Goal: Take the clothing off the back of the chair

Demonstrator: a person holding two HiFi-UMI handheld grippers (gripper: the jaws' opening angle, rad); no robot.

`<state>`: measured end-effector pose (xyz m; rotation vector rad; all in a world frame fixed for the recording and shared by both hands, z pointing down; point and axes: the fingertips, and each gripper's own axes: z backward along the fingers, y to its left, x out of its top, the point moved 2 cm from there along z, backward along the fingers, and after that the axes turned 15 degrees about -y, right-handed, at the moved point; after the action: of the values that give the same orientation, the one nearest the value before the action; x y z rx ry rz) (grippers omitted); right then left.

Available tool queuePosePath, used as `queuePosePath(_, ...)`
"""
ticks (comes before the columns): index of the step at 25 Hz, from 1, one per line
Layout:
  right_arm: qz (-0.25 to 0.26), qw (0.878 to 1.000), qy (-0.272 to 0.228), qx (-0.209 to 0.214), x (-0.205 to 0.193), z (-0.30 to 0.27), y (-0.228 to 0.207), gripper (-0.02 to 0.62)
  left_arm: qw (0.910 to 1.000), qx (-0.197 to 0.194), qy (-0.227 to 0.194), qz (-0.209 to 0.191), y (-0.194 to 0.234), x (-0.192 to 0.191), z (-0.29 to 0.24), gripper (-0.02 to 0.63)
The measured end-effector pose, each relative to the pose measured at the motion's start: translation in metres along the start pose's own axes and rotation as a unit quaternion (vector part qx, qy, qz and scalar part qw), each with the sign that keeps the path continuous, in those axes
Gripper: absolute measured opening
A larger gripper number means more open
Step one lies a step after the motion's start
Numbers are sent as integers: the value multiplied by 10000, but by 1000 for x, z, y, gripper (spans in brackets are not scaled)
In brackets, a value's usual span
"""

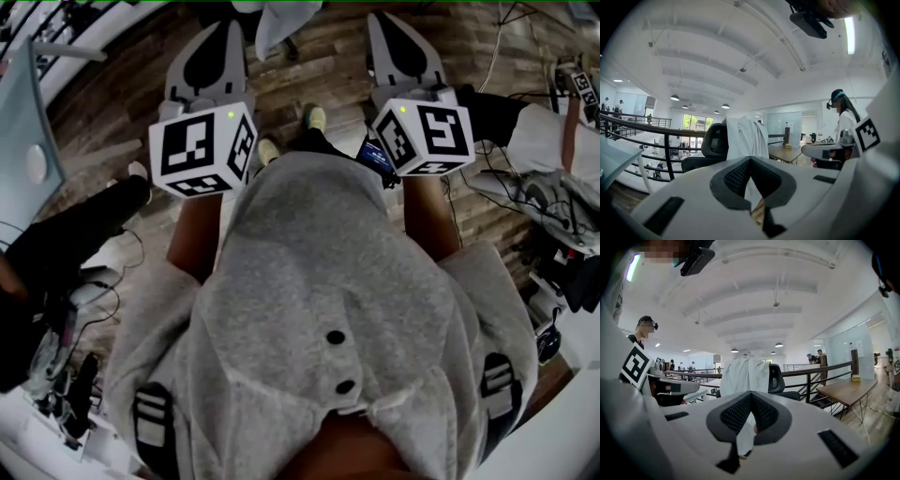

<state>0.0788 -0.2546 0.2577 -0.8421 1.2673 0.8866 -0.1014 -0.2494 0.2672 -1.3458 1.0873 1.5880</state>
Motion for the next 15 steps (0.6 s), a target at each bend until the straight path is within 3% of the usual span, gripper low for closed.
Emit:
queuePosePath(10,-60,9994,-151,308,0,-30,-41,11,9997,209,-19,-137,-18,-6,-51,12)
queuePosePath(15,-56,9985,-226,490,0,-37,-51,12,9982,533,-97,-265,-17,-8,-64,12)
